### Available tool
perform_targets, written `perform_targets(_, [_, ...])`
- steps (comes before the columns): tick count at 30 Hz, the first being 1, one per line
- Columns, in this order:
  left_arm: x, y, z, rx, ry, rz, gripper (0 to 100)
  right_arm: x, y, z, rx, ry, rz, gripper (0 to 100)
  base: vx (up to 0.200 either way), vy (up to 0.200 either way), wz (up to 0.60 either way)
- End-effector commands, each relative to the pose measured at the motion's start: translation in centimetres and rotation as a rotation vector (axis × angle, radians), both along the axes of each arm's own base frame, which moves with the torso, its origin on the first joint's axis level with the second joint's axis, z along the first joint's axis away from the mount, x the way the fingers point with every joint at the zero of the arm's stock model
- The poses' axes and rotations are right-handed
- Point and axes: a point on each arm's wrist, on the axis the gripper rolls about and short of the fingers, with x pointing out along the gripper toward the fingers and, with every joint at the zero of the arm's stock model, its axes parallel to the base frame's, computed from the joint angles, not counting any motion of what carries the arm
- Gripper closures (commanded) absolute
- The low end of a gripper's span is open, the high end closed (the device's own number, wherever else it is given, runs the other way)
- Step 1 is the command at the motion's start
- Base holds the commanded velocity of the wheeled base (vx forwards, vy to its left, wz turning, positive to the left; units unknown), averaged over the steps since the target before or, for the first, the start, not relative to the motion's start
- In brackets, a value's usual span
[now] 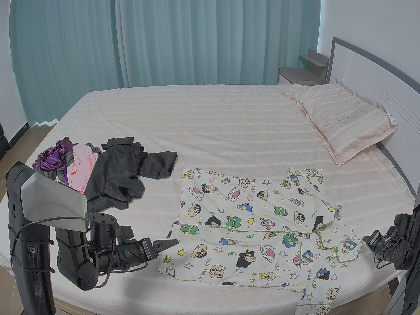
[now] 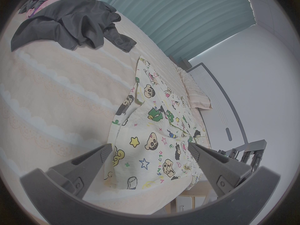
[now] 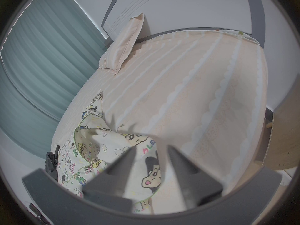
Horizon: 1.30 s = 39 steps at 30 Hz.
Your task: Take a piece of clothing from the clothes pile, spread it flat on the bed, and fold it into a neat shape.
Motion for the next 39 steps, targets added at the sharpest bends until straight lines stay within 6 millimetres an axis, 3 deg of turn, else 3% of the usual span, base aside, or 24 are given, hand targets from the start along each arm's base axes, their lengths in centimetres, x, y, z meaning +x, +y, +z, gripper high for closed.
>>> perform_targets(1, [0.0, 0.0, 0.0, 0.000, 0.000, 0.000, 0, 0.3, -0.2, 1.2, -0.037, -0.056, -0.005, 0, 0.000, 0.000, 0.00])
perform_targets(5, [0.0, 0.0, 0.0, 0.000, 0.000, 0.000, 0, 1.7, -0.5, 3.0, -0.076, -0.174, 0.003, 0, 0.000, 0.000, 0.00])
perform_targets(9, [0.0, 0.0, 0.0, 0.000, 0.000, 0.000, 0, 2.6, 0.3, 3.5, -0.074, -0.215, 0.039, 0, 0.000, 0.000, 0.00])
perform_targets(10, [0.0, 0.0, 0.0, 0.000, 0.000, 0.000, 0, 3.5, 1.4, 3.7, -0.035, -0.243, 0.064, 0, 0.000, 0.000, 0.00])
perform_targets(17, [0.0, 0.0, 0.0, 0.000, 0.000, 0.000, 0, 5.8, 5.4, 3.0, 0.066, -0.265, 0.184, 0, 0.000, 0.000, 0.00])
perform_targets(22, [0.0, 0.0, 0.0, 0.000, 0.000, 0.000, 0, 7.0, 5.9, 3.1, 0.089, -0.302, 0.278, 0, 0.000, 0.000, 0.00])
perform_targets(33, [0.0, 0.0, -0.1, 0.000, 0.003, 0.000, 0, 7.0, 7.8, 2.7, 0.119, -0.275, 0.351, 0, 0.000, 0.000, 0.00])
perform_targets(38, [0.0, 0.0, -0.1, -0.001, -0.003, 0.000, 0, 8.4, 8.7, 2.2, 0.115, -0.288, 0.381, 0, 0.000, 0.000, 0.00])
perform_targets(39, [0.0, 0.0, -0.1, -0.001, -0.003, 0.000, 0, 8.7, 8.6, 2.1, 0.113, -0.285, 0.377, 100, 0.000, 0.000, 0.00])
